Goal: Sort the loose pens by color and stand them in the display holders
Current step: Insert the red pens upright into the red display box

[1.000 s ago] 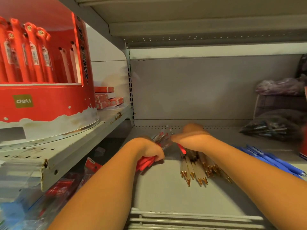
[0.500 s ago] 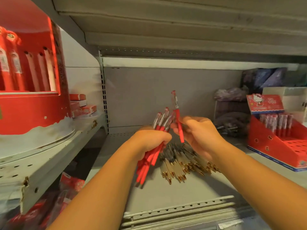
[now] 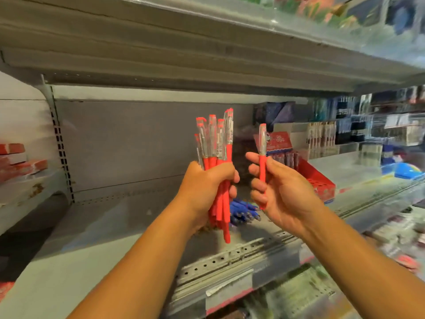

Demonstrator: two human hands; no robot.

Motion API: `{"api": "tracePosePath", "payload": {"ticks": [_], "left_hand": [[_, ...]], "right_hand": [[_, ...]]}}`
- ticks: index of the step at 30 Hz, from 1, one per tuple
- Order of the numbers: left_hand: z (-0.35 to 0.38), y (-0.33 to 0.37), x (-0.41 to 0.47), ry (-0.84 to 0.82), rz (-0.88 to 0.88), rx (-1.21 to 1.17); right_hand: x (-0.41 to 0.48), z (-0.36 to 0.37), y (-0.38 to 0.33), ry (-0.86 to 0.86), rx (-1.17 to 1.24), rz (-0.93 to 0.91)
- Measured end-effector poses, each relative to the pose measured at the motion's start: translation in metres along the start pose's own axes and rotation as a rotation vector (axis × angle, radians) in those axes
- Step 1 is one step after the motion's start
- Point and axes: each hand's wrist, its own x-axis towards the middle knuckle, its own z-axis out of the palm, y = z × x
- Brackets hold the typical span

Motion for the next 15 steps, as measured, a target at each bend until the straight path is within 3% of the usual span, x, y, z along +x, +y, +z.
{"api": "tracePosePath", "payload": {"ticks": [15], "left_hand": [[0.207, -0.04, 0.024, 0.01, 0.068, -0.079]], "right_hand": [[-0.047, -0.175, -0.121, -0.134, 0.062, 0.02]]}}
